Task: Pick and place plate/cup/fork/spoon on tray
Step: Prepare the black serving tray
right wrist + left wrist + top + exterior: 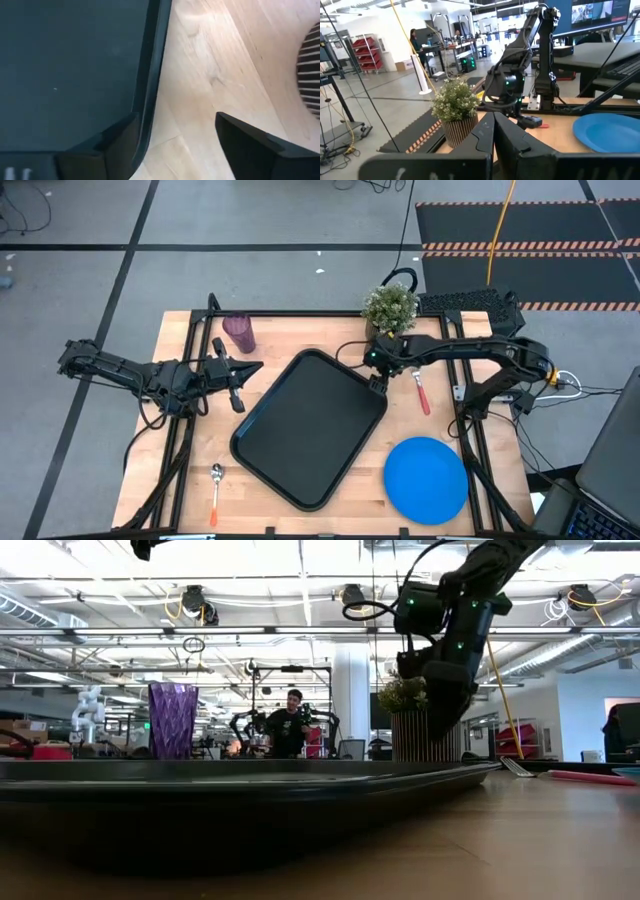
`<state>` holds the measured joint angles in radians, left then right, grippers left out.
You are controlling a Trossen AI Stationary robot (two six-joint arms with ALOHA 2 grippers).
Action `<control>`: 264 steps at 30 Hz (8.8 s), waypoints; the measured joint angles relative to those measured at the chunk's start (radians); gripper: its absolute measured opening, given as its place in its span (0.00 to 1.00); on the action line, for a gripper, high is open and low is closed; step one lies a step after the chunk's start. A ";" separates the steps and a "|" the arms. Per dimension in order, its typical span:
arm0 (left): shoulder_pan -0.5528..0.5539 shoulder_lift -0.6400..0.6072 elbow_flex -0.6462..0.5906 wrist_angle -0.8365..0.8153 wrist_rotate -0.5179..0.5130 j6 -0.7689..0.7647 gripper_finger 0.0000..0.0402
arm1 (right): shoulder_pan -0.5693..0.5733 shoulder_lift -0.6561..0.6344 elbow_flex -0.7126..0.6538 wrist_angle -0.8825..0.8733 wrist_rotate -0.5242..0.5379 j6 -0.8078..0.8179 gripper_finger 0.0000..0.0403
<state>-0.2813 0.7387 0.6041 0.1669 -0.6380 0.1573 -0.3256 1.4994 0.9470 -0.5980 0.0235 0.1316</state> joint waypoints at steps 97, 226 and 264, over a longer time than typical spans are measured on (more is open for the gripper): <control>-0.037 -0.398 -0.001 -0.435 -0.040 0.138 0.02 | 0.676 -0.135 -0.150 -0.208 0.286 1.908 0.06; -0.170 -0.477 -0.001 -0.458 0.025 0.131 0.02 | 0.551 0.012 -0.160 0.019 0.084 1.604 0.06; -0.170 -0.477 0.000 -0.462 0.026 0.109 0.02 | 0.528 0.013 -0.162 0.018 0.119 1.476 0.07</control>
<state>-0.4512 0.2619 0.6037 -0.2955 -0.6125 0.2665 0.2020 1.5127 0.7853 -0.5800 0.1420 1.6077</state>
